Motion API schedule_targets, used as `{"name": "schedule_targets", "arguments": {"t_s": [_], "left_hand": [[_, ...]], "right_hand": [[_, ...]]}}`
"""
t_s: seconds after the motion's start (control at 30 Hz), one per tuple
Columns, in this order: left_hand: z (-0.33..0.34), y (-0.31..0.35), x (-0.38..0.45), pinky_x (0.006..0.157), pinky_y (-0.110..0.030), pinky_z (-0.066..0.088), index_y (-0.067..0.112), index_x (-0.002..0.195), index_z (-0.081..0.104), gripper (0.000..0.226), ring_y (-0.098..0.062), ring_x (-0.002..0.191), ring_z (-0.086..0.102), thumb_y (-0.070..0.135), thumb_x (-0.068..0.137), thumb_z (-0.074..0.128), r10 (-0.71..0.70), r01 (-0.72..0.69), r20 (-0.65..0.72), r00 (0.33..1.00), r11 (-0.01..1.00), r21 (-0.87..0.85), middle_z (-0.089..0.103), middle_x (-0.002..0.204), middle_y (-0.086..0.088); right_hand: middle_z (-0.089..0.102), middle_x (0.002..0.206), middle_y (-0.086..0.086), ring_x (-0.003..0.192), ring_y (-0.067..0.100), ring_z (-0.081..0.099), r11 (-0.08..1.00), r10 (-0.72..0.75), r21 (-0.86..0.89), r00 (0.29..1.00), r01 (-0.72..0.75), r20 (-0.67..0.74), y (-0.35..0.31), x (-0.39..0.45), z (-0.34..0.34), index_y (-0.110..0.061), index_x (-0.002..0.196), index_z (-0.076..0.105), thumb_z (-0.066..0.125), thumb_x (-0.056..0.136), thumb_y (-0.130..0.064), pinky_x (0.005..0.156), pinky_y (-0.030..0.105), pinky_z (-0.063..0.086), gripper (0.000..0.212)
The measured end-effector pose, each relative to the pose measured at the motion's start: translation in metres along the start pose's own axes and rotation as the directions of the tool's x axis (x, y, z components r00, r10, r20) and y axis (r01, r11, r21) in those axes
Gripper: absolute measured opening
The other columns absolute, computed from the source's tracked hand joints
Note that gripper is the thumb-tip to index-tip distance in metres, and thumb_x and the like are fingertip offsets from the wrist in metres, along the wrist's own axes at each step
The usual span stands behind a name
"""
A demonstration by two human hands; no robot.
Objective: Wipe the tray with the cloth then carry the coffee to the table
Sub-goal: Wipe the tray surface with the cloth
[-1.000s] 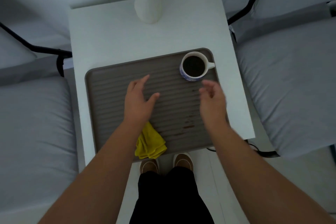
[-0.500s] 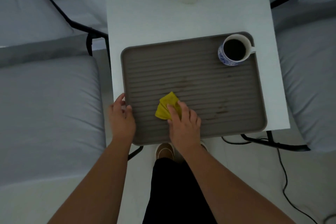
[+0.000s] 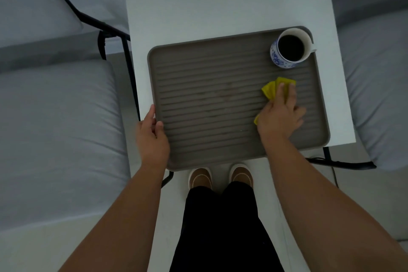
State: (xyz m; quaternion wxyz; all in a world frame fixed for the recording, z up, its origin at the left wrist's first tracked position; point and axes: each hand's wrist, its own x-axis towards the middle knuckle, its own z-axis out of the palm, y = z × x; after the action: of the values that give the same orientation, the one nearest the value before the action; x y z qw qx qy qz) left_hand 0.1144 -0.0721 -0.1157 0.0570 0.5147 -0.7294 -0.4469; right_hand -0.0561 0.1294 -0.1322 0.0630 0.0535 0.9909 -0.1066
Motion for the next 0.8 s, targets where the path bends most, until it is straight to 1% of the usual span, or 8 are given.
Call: {"name": "schedule_targets", "arguments": {"t_s": [0.13,0.23,0.33,0.4,0.5,0.57,0.7,0.8], "left_hand": [[0.0,-0.003,0.001,0.101,-0.035,0.046,0.029,0.143,0.043,0.045,-0.016,0.107,0.056,0.016,0.1,0.045,0.015,-0.015,-0.007,1.0,1.0,-0.004,0.05,0.117,-0.004],[0.001,-0.004,0.001,0.1,-0.032,0.045,0.029,0.143,0.043,0.046,-0.015,0.106,0.055,0.015,0.099,0.046,0.034,-0.034,-0.009,0.999,0.999,-0.014,0.048,0.114,-0.002],[0.0,-0.005,0.002,0.099,-0.031,0.046,0.03,0.142,0.043,0.046,-0.014,0.103,0.056,0.014,0.099,0.046,0.032,-0.032,-0.004,0.999,0.999,-0.033,0.049,0.113,-0.002],[0.0,-0.006,0.003,0.097,-0.03,0.046,0.031,0.142,0.043,0.046,-0.012,0.099,0.056,0.014,0.099,0.045,0.031,-0.031,-0.002,1.0,0.999,-0.026,0.051,0.113,-0.003],[0.003,-0.006,0.004,0.097,-0.032,0.048,0.032,0.142,0.043,0.047,-0.011,0.092,0.055,0.014,0.099,0.044,0.023,-0.023,-0.011,1.0,0.999,-0.036,0.054,0.111,-0.007],[0.007,-0.007,0.004,0.098,-0.035,0.048,0.031,0.142,0.043,0.047,-0.011,0.091,0.054,0.013,0.099,0.043,0.005,-0.007,-0.028,1.0,0.998,-0.061,0.054,0.112,-0.006],[0.011,-0.008,0.003,0.105,-0.037,0.044,0.031,0.143,0.043,0.047,-0.014,0.102,0.057,0.013,0.1,0.042,-0.024,0.019,-0.043,0.999,0.993,-0.113,0.052,0.12,0.002],[0.012,-0.007,0.002,0.107,-0.036,0.042,0.033,0.143,0.043,0.046,-0.014,0.106,0.056,0.014,0.1,0.041,-0.043,0.039,-0.031,0.999,0.991,-0.127,0.049,0.12,0.004]], "right_hand": [[0.018,0.158,-0.01,0.109,0.035,0.04,0.968,-0.245,-0.014,0.961,0.249,0.131,-0.054,-0.039,0.008,-0.038,0.143,0.032,0.046,0.092,-0.034,0.089,0.042,0.034,0.053],[0.03,0.155,-0.006,0.102,0.035,0.046,0.832,-0.554,0.085,0.808,0.549,0.203,-0.088,-0.077,0.018,-0.031,0.14,0.041,0.056,0.087,-0.031,0.082,0.044,0.041,0.055],[0.034,0.153,-0.007,0.099,0.034,0.049,0.72,-0.686,0.072,0.693,0.69,0.223,-0.091,-0.078,0.021,-0.03,0.138,0.044,0.058,0.085,-0.026,0.079,0.043,0.041,0.055],[0.027,0.156,-0.011,0.101,0.033,0.045,0.756,-0.644,0.036,0.731,0.654,0.225,-0.077,-0.058,0.017,-0.035,0.14,0.039,0.053,0.086,-0.022,0.08,0.041,0.038,0.058],[0.026,0.156,-0.014,0.101,0.035,0.045,0.919,-0.389,-0.006,0.911,0.393,0.14,-0.038,-0.021,0.004,-0.038,0.139,0.039,0.05,0.087,-0.018,0.083,0.04,0.037,0.057],[0.024,0.156,-0.017,0.103,0.035,0.042,0.972,-0.232,-0.003,0.966,0.234,0.111,-0.02,-0.004,-0.002,-0.038,0.139,0.039,0.047,0.091,-0.02,0.085,0.04,0.034,0.052],[0.027,0.155,-0.013,0.108,0.036,0.04,0.986,-0.167,0.007,0.98,0.167,0.106,-0.038,-0.008,0.0,-0.036,0.136,0.044,0.047,0.091,-0.017,0.086,0.041,0.032,0.048],[0.029,0.153,-0.007,0.112,0.035,0.04,0.926,-0.371,0.006,0.907,0.377,0.197,-0.073,-0.037,0.007,-0.034,0.137,0.042,0.05,0.087,-0.016,0.087,0.041,0.033,0.054]]}}
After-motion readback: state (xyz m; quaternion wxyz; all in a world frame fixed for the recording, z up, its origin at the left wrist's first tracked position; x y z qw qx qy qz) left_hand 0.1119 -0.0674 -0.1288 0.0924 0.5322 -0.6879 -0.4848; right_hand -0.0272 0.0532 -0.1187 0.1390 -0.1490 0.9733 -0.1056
